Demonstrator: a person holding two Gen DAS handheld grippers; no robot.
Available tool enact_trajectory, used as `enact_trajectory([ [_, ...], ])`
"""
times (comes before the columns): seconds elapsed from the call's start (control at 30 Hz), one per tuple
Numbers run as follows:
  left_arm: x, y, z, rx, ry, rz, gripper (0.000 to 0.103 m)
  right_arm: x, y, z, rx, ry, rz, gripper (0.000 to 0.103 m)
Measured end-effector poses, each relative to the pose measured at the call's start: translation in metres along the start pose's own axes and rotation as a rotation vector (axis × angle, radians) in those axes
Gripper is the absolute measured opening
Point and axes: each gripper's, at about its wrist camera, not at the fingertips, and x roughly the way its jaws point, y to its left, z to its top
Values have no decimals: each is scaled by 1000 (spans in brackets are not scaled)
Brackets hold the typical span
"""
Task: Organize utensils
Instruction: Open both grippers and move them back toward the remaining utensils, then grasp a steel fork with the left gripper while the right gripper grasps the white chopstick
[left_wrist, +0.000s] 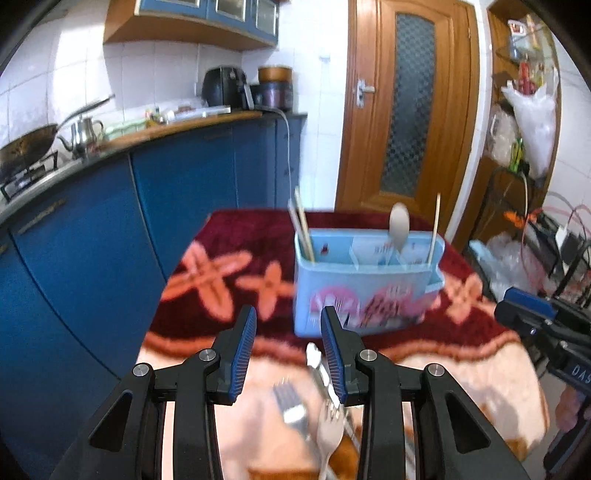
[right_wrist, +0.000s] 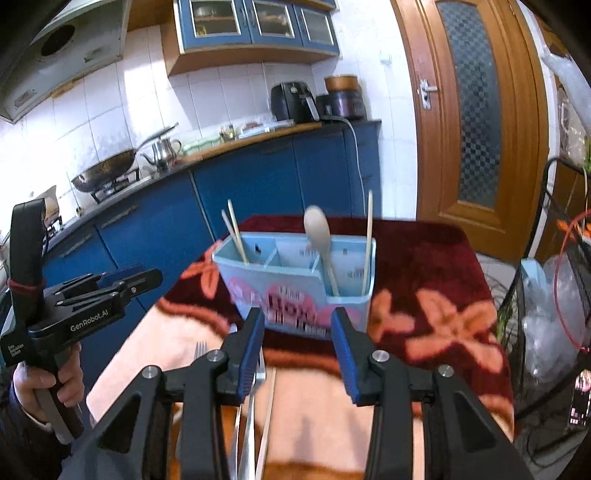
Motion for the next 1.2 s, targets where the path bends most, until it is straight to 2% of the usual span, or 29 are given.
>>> enact_trajectory([
  [0.17,19,9,-24,14,111,9,37,13,1,-21,14,97,2,41],
  [0.27,31,13,-40,14,192,-10,37,19,4,-32,20,141,1,41],
  [0.47,45,11,-61,32,277,-41,37,33,10,-49,12,216,8,41],
  [0.7,54,0,-73,64,327,-90,37,49,18,-63,2,297,14,41],
  [0.87,59,-4,-77,73,342,-103,37,63,21,-69,-6,352,10,41],
  [1.07,59,-10,-80,94,345,-152,37,77,24,-77,-31,404,9,40],
  [1.2,58,-16,-82,120,347,-190,29,87,26,-79,-52,431,3,34],
])
